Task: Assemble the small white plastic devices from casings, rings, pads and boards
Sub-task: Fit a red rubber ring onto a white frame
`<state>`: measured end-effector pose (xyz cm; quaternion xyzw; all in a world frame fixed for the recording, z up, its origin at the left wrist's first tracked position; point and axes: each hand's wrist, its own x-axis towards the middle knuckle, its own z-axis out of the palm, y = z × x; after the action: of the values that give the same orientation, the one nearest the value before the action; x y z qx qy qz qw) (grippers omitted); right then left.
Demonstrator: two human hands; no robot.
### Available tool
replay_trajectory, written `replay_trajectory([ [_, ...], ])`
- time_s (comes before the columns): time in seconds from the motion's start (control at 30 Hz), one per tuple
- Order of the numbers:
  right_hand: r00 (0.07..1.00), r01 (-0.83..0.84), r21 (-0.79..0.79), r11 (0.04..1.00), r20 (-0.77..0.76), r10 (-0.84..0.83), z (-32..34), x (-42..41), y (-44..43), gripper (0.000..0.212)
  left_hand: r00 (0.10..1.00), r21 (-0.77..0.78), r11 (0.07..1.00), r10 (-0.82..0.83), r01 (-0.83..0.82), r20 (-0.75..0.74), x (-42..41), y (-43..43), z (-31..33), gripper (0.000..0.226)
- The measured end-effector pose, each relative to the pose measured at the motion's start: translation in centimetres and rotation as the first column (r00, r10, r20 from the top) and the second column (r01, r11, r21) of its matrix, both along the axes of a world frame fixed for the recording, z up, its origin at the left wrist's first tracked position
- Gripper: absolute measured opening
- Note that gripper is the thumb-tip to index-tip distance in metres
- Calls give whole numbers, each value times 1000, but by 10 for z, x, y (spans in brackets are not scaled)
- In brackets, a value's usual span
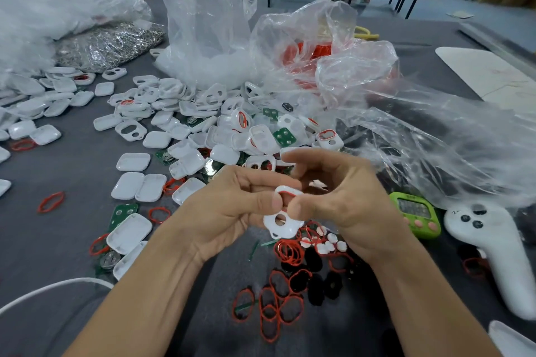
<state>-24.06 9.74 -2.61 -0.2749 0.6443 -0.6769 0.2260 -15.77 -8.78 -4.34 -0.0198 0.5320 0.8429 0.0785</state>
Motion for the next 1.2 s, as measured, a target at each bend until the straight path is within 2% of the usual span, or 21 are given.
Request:
replay_trajectory([
  [0.03, 996, -45, 5, 999, 77, 45, -2, -1, 1, 70, 1000, -5, 1000, -23, 23, -7, 2, -1, 1, 54],
  [0.07, 988, -82, 21, 996, 130, 78, -4, -2, 1, 68, 999, -26, 999, -31, 31, -7, 2, -1, 0, 55],
  [0.13, 978, -105, 40, 994, 185, 96, -8, -1, 1, 54, 1000, -73, 997, 5, -5, 6, 2, 0, -1, 56],
  [0.2, 982, -28, 32, 999, 188, 21, -12, 3, -5, 44, 995, -114, 989, 95, -92, 18, -1, 3, -4, 44],
  [0.27, 981, 125, 34, 992, 145, -129, -16, 6, -12, 30, 979, -128, 972, 202, -197, 26, -5, 10, -4, 25],
  [0.37, 956, 249, 45, 968, 150, -252, -14, 5, -20, 12, 926, -20, 927, 374, -374, 49, -15, 22, -1, 21],
  [0.4, 947, 269, 47, 962, 170, -273, -13, 4, -20, 16, 898, -35, 898, 440, -439, 18, -18, 24, 0, 19],
  [0.47, 933, 307, 61, 950, 175, -313, -12, 2, -19, 28, 826, -168, 809, 555, -564, -99, -21, 25, 1, 22],
  [0.53, 934, 320, 73, 944, 143, -328, -11, 2, -18, 27, 787, -301, 727, 571, -617, -233, -21, 24, -1, 27],
  [0.6, 932, 329, 67, 942, 140, -335, -11, 1, -17, 21, 821, -348, 744, 505, -570, -265, -19, 22, -3, 23],
  [0.63, 934, 320, 61, 945, 149, -326, -11, 1, -17, 21, 857, -308, 801, 459, -513, -232, -17, 21, -2, 18],
  [0.7, 939, 274, 41, 961, 203, -277, -11, 1, -18, 25, 921, -230, 893, 358, -386, -154, -17, 16, -2, 26],
  [0.8, 916, 172, -20, 985, 371, -153, -9, 3, -21, 13, 972, -284, 931, 208, -230, -107, -16, 13, -3, 34],
  [0.87, 912, 145, -29, 989, 391, -122, -11, 5, -23, 8, 973, -294, 928, 209, -228, -94, -14, 19, -5, 29],
  [0.93, 925, 214, 20, 977, 317, -209, -13, 6, -25, 12, 921, -264, 882, 377, -391, -103, -14, 23, -3, 16],
  [1.0, 913, 372, 115, 921, 134, -385, -15, 4, -23, 23, 811, -246, 777, 580, -579, -76, -16, 21, 0, 9],
  [1.1, 792, 608, 232, 759, -239, -562, -17, -7, -10, 21, 670, -183, 659, 743, -729, 8, -18, 13, 2, 6],
  [1.2, 650, 743, 284, 606, -523, -551, -13, -17, 2, 20, 658, -103, 664, 747, -740, 89, -18, 7, 3, 4],
])
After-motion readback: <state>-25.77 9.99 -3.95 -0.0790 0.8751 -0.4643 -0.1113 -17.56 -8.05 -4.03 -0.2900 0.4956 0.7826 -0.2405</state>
